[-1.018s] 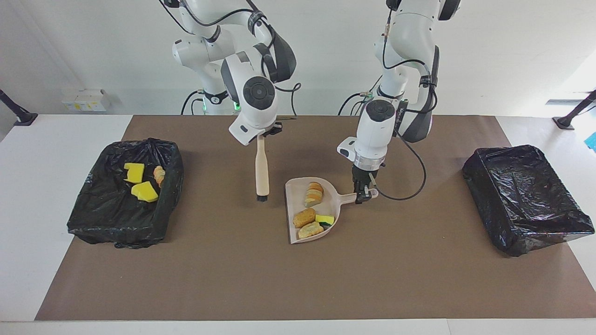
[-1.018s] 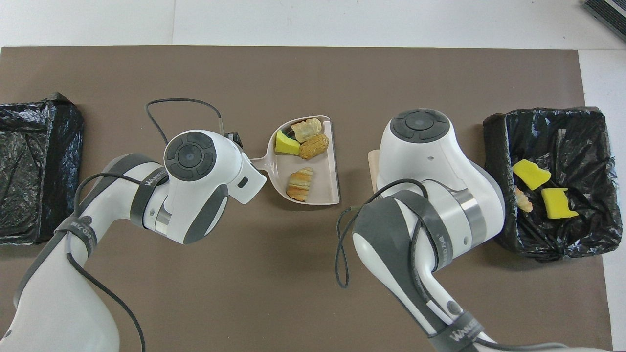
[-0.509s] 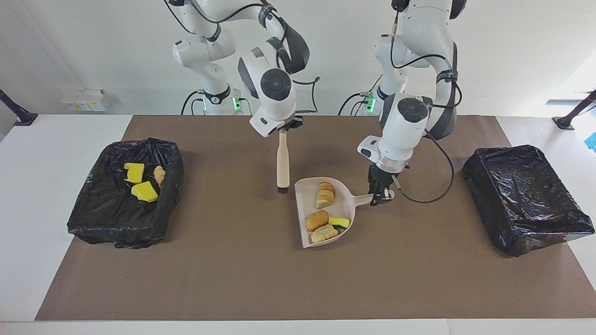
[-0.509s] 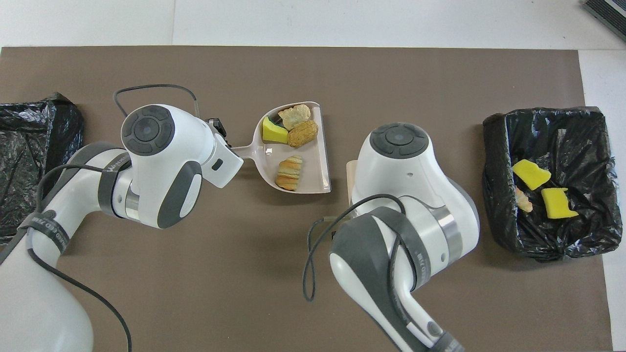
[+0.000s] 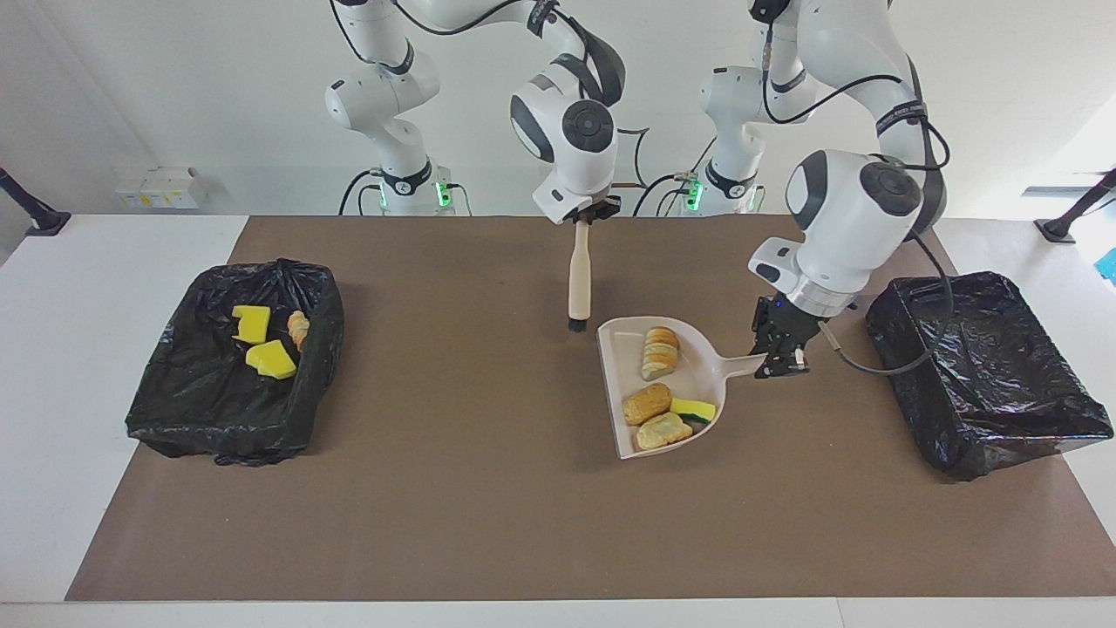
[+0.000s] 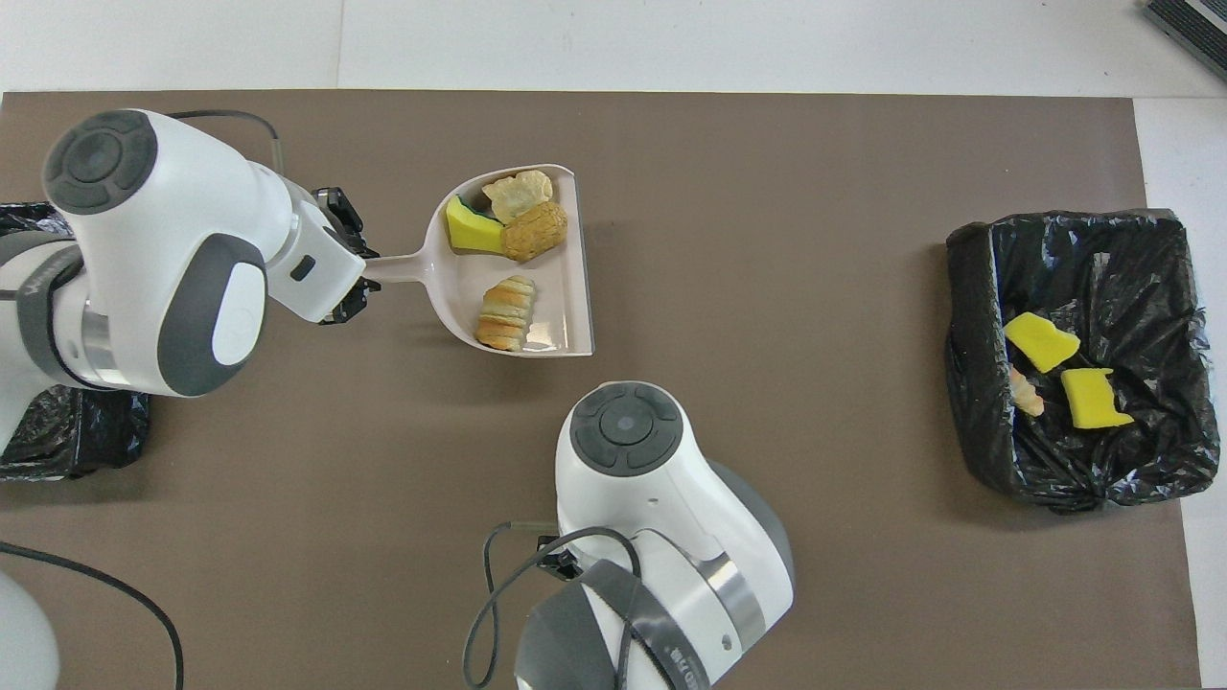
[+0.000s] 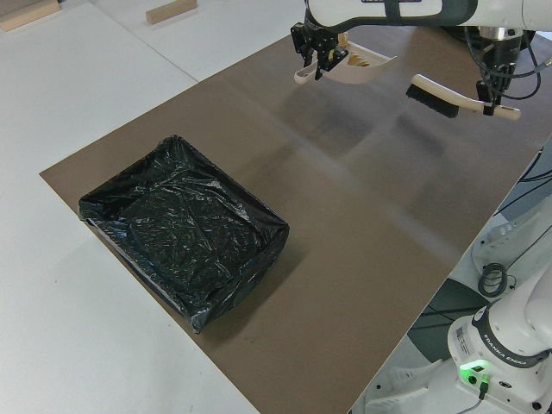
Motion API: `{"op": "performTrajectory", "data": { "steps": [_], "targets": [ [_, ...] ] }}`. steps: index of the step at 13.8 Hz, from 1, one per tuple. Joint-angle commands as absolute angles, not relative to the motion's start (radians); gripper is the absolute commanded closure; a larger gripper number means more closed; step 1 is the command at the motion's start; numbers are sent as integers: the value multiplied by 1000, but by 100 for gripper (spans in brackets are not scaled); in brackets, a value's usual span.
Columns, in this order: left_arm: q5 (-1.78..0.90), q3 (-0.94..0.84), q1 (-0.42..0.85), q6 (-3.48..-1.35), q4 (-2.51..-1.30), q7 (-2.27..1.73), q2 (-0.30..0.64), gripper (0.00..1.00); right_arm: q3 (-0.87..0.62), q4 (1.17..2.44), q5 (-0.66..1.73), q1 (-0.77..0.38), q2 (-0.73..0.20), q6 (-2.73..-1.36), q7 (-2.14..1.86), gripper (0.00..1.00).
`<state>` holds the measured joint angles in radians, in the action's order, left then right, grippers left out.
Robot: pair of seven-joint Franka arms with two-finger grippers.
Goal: Sweep and dump trash in bin
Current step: 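Carry the loaded dustpan with the left gripper and tip it into the bin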
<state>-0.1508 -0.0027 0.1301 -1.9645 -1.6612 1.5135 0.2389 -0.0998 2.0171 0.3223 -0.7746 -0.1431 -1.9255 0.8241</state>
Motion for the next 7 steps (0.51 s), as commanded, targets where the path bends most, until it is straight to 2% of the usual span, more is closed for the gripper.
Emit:
{"op": "performTrajectory", "data": {
  "steps": [1, 7],
  "targets": [
    [-198, -15, 13, -1885, -1623, 1658, 232, 100, -95, 2106, 344, -776, -109, -1980, 793, 100],
    [-271, -15, -204, -1735, -1530, 1886, 232, 100, -92, 2126, 336, -770, -101, -1957, 687, 100]
  ]
}}
